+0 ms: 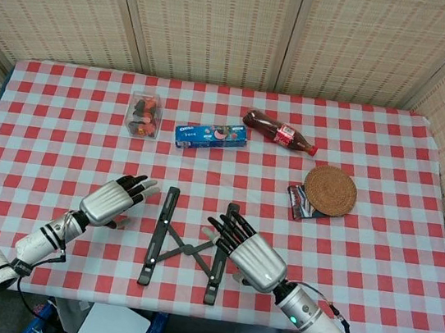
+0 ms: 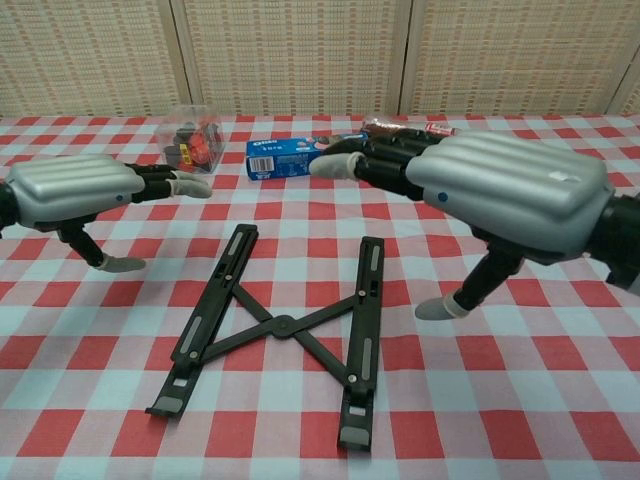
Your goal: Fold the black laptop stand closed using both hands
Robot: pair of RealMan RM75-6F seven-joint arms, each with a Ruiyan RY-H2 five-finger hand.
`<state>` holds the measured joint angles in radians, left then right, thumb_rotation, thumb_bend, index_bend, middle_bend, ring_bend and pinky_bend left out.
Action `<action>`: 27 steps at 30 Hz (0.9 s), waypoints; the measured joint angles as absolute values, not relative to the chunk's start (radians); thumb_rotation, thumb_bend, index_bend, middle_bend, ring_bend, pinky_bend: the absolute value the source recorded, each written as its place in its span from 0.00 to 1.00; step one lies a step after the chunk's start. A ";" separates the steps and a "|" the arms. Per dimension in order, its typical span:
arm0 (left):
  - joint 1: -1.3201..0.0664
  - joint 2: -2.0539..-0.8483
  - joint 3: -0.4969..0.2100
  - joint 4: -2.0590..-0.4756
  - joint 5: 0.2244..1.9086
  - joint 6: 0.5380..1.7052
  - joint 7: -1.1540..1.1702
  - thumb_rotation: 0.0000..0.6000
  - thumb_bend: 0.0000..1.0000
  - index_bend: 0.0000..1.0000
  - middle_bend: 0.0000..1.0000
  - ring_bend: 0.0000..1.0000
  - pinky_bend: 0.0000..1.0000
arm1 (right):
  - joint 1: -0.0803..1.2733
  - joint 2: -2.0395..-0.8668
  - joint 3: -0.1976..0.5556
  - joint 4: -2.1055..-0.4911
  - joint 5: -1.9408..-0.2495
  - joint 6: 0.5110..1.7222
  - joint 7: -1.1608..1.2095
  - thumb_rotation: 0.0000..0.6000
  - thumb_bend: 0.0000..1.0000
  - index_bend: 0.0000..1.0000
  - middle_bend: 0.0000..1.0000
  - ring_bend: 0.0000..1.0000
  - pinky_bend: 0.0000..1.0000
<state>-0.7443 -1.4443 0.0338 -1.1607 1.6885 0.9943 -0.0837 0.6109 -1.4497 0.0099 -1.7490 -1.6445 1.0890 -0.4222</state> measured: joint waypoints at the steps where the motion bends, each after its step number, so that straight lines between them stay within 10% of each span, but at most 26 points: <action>1: -0.748 -1.464 0.033 -1.141 1.690 0.994 -0.082 1.00 0.27 0.00 0.00 0.00 0.17 | 0.614 -1.460 0.007 -1.737 -1.649 1.083 -0.429 1.00 0.00 0.00 0.00 0.00 0.00; 27: -0.798 -1.650 0.054 -0.939 1.694 0.992 -0.126 1.00 0.26 0.00 0.00 0.00 0.16 | 0.619 -1.678 -0.038 -1.387 -1.743 1.100 -0.459 1.00 0.00 0.00 0.00 0.00 0.00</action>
